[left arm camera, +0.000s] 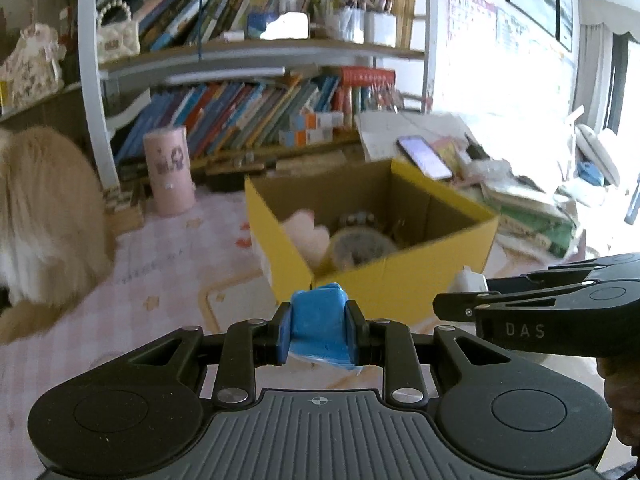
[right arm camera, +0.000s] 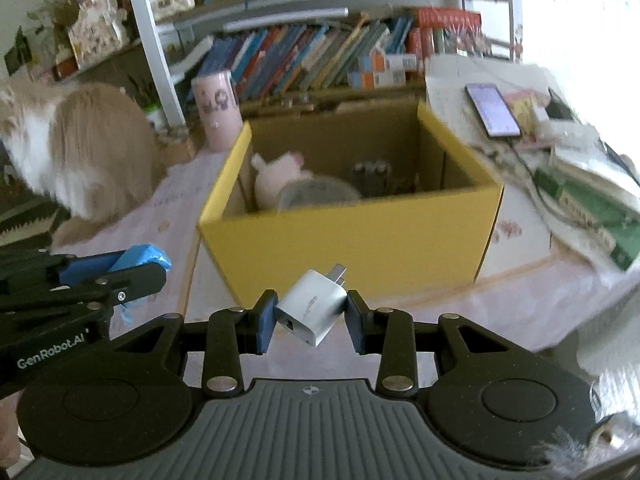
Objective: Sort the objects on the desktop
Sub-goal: 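Carry blue block with left tool while right tool carries charger toward yellow box, then lower blue block into yellow box while right tool lowers charger inside, then open both tools releasing block and charger, withdraw up from box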
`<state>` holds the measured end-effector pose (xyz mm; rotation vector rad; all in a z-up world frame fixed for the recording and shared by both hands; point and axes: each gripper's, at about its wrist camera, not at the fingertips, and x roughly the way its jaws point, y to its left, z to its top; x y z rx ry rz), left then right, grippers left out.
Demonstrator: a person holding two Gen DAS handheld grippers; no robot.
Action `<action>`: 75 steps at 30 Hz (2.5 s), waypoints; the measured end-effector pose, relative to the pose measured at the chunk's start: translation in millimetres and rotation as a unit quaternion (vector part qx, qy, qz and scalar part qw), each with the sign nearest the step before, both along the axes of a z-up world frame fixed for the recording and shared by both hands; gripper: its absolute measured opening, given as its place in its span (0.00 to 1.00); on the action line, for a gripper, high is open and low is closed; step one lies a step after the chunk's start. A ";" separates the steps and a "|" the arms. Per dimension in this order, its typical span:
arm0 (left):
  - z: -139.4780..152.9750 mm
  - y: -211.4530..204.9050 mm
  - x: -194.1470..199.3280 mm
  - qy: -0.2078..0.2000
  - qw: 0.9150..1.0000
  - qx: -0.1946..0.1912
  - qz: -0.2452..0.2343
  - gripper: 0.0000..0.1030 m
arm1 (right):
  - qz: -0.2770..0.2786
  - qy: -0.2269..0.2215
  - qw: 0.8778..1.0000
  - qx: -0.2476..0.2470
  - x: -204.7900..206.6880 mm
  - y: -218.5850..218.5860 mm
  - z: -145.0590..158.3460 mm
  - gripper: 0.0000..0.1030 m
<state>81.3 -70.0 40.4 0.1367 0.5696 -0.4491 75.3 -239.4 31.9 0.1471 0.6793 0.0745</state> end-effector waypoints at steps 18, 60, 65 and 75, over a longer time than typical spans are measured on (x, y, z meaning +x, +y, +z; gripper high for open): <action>4.7 -91.5 73.2 -0.002 1.000 -0.011 0.016 0.24 | 0.077 -0.040 0.994 -0.064 90.8 -77.2 33.2 0.33; -43.4 -113.9 114.6 0.076 0.995 0.008 0.069 0.35 | 0.312 0.118 0.913 -0.235 210.6 -41.0 -42.7 0.33; -35.9 -108.8 105.4 0.061 0.994 -0.004 0.086 0.59 | 0.305 0.108 0.922 -0.211 209.8 -47.0 -34.7 0.46; -0.3 -100.2 65.6 -0.018 0.995 -0.030 0.095 0.81 | 0.267 0.043 0.948 -0.171 176.9 -66.6 5.6 0.47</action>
